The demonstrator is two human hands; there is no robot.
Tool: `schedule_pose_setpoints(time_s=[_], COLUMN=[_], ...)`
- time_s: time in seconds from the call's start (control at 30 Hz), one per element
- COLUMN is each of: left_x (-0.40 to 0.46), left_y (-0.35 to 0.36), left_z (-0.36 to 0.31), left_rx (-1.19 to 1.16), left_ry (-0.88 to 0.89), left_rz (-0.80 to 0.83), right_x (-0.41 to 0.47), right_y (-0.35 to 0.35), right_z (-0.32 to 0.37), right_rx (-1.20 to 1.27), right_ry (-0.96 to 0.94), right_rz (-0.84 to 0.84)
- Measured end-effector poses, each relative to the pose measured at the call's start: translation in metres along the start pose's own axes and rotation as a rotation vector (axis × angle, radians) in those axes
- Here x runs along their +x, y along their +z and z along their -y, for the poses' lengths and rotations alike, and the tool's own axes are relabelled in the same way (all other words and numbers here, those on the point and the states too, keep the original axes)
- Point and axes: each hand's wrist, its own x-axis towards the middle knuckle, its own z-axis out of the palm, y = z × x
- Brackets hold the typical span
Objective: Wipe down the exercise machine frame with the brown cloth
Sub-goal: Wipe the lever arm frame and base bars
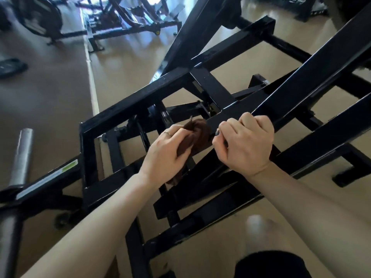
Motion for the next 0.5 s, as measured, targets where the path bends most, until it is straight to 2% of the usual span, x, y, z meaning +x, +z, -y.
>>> schedule_pose_setpoints(time_s=[0.37, 0.5], left_x=[-0.066, -0.081], left_y=[-0.023, -0.027], left_z=[0.016, 0.019], left_rx=[0.052, 0.099], left_ry=[-0.261, -0.356], left_rz=[-0.077, -0.130], right_x=[-0.004, 0.001], right_y=[-0.005, -0.008], right_z=[-0.008, -0.001], right_rx=[0.148, 0.137], right_ry=[-0.047, 0.036], right_rz=[-0.017, -0.043])
